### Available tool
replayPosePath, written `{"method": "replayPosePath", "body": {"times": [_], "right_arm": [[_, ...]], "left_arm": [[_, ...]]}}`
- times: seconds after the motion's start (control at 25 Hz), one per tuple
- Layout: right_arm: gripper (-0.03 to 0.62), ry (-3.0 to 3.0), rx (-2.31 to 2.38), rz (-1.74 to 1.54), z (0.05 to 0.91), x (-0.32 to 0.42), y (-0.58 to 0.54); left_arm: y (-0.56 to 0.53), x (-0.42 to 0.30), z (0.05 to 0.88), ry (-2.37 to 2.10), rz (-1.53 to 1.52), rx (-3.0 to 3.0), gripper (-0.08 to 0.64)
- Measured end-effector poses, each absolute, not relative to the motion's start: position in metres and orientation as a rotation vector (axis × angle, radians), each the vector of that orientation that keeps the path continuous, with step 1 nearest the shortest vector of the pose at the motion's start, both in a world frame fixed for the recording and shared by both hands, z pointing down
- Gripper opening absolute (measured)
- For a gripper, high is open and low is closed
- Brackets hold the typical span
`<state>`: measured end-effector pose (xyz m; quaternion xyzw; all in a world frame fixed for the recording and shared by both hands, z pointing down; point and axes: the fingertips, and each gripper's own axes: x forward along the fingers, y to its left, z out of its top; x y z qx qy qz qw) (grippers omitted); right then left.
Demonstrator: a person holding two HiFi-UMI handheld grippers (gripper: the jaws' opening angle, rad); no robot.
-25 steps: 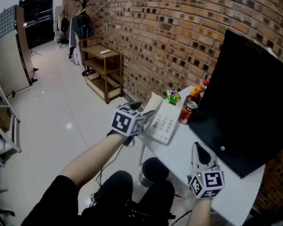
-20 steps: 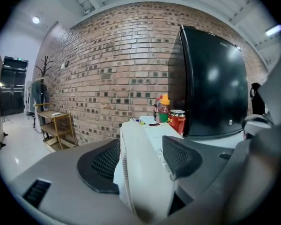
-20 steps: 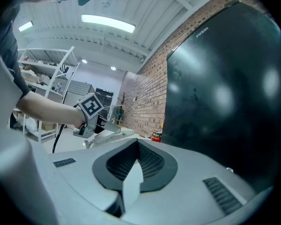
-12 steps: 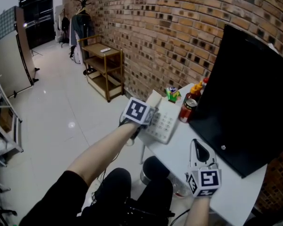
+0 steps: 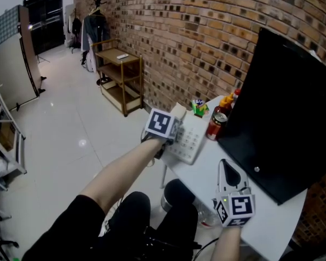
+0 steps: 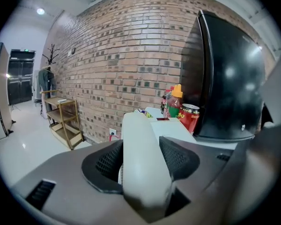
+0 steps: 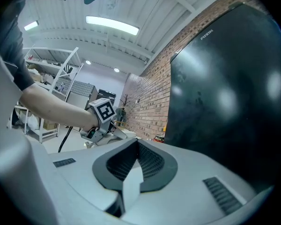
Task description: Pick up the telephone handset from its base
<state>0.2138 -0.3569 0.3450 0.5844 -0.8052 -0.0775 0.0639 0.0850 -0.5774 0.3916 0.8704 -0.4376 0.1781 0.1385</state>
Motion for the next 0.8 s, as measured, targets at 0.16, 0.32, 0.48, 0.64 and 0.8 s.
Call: {"method": "replayPosePath", "body": {"times": [0.16, 0.32, 0.48, 0.64, 0.8], "right_arm": [[0.009, -2.425, 1.761, -0.227, 0.347, 0.213, -0.355], [0.009, -2.408, 1.769, -0.232, 0.345, 0.213, -0.353], [0.009, -2.405, 1.765, -0.239, 0.344, 0.212, -0.351], [0.009, -2.399, 1.761, -0.24, 0.345, 0.211, -0.351], [0.009, -2.407, 1.757, -0.252, 0.346, 0.205, -0.346]], "left_arm": [[-0.574, 0.075, 0.39, -1.226, 0.431, 2.448, 0.229], [-0.568, 0.068, 0.38, -1.181, 0.337, 2.447, 0.225], [-0.554, 0.065, 0.363, -1.11, 0.231, 2.533, 0.222], [-0.539, 0.058, 0.349, -0.993, 0.103, 2.56, 0.219], [-0.513, 0.049, 0.331, -0.699, -0.148, 2.6, 0.219]]}}
